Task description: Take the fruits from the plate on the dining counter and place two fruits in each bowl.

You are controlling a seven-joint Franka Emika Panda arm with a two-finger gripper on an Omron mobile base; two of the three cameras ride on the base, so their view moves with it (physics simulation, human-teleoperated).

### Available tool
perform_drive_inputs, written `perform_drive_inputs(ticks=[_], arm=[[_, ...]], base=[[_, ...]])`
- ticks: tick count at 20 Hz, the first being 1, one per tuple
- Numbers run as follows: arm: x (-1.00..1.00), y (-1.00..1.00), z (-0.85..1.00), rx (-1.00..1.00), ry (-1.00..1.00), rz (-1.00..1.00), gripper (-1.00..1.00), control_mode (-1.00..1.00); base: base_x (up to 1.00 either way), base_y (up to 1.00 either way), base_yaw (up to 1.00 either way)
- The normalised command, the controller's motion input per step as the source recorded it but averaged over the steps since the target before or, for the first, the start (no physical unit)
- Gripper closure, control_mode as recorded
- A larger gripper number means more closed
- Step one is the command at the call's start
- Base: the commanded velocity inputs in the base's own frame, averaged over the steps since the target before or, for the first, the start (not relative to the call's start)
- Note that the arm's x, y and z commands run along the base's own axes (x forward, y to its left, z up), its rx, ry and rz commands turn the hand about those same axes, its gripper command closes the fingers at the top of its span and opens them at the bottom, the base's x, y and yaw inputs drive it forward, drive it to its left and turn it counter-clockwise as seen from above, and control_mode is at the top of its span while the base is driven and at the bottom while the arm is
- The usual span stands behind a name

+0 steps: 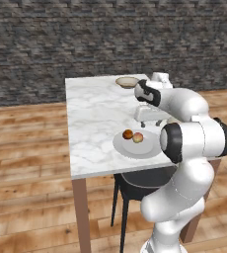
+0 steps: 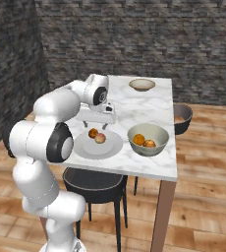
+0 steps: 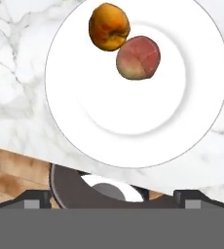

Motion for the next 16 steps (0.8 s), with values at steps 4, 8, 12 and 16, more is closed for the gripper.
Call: perform_drive_inputs(ticks=[4, 8, 12, 16], arm=[[0.12, 0.2, -0.54, 0.0, 0.0, 0.0, -1.0, -1.0], [0.01, 0.0, -0.37, 0.0, 0.01, 0.0, -1.0, -1.0], [0.23, 0.2, -0.24, -0.06, 0.0, 0.04, -1.0, -1.0], [0.49, 0.12, -0.26, -0.11, -0.01, 0.09, -1.0, -1.0]], base=[[0.0, 0.0, 0.0], [0.0, 0.0, 0.0], [0.0, 0.0, 0.0], [0.0, 0.0, 0.0]])
